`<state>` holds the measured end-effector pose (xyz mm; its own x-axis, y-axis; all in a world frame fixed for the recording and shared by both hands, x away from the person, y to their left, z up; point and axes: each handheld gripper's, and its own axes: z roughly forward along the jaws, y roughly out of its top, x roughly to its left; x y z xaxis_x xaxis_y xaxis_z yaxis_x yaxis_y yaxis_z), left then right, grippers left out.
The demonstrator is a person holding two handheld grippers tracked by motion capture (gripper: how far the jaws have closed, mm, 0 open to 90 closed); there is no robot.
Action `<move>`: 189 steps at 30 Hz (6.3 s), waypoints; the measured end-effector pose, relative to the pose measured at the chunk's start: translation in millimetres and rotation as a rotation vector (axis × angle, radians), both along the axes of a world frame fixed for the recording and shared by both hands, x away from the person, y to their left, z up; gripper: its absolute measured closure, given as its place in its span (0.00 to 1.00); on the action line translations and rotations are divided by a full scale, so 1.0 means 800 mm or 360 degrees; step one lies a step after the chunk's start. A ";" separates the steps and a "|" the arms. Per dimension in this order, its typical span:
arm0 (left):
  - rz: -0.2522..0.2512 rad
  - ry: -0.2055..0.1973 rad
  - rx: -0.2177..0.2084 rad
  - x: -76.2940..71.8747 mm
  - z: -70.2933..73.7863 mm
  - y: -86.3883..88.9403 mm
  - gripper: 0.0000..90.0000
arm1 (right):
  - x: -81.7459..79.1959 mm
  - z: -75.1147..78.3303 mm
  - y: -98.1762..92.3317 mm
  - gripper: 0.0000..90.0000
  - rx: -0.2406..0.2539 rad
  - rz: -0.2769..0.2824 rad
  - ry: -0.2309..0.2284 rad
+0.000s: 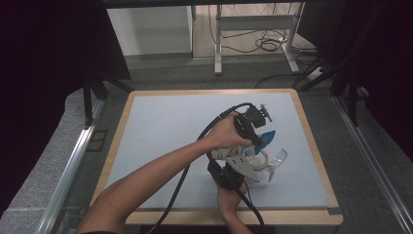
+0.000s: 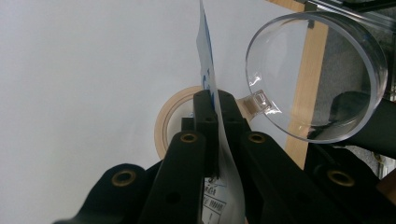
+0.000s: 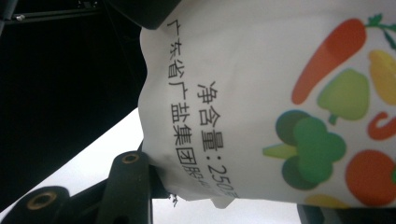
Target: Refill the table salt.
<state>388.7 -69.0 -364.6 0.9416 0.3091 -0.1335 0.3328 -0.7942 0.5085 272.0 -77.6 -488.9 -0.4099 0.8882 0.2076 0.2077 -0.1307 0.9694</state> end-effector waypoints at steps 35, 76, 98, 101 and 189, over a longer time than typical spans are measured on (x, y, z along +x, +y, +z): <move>0.0000 0.0006 0.0011 0.004 -0.001 0.000 1.00 | 0.003 0.000 0.002 0.60 0.0035 -0.0011 0.0010; 0.0002 0.0011 0.0007 0.003 -0.004 0.002 1.00 | 0.003 -0.003 0.004 0.60 0.0061 -0.0013 0.0018; -0.0007 0.0013 -0.0001 0.003 -0.003 0.000 1.00 | 0.003 0.000 0.001 0.60 0.0107 -0.0023 0.0036; -0.0011 0.0014 -0.0001 0.003 -0.002 -0.001 1.00 | 0.003 0.001 0.001 0.60 0.0113 -0.0023 0.0037; -0.0024 0.0022 0.0011 0.004 -0.008 -0.008 1.00 | 0.007 -0.001 -0.001 0.61 0.0193 -0.0050 0.0079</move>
<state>391.8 -75.1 -371.3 0.9442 0.2958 -0.1446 0.3278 -0.8028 0.4981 277.3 -78.2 -489.7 -0.3689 0.8676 0.3334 0.2490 -0.2533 0.9348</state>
